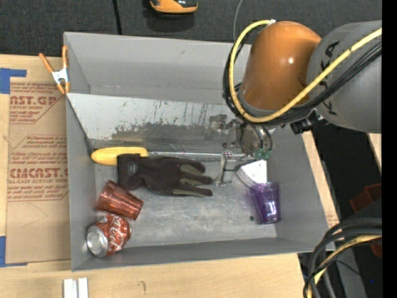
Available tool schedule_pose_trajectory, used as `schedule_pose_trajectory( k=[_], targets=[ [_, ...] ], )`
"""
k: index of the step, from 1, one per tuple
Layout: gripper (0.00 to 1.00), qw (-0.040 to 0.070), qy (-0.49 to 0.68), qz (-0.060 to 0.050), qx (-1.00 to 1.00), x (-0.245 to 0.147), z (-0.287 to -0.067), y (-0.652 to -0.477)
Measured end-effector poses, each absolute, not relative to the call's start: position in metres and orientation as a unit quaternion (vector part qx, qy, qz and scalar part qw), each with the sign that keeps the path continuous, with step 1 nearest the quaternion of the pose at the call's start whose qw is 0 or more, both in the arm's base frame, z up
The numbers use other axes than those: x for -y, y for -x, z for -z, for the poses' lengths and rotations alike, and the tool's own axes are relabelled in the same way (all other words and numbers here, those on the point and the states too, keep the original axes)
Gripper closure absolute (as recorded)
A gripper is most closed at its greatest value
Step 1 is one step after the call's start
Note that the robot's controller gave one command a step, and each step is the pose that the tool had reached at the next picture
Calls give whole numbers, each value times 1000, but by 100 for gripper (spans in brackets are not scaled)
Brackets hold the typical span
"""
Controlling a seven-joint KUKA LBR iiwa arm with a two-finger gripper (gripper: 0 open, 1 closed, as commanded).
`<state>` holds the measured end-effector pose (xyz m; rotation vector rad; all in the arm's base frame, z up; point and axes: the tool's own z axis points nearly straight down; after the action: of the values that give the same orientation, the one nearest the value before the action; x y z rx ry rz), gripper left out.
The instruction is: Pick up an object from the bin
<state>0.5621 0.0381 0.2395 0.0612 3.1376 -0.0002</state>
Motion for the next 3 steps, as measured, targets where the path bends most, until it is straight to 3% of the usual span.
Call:
schedule_pose_trajectory(
  k=[1, 2, 3],
  targets=[
    [0, 2, -20, 0, -1000, -38, -240, -562],
    [0, 5, 12, 0, -1000, -49, -207, -565],
    [0, 4, 36, 0, -999, -65, -142, -567]
  ],
)
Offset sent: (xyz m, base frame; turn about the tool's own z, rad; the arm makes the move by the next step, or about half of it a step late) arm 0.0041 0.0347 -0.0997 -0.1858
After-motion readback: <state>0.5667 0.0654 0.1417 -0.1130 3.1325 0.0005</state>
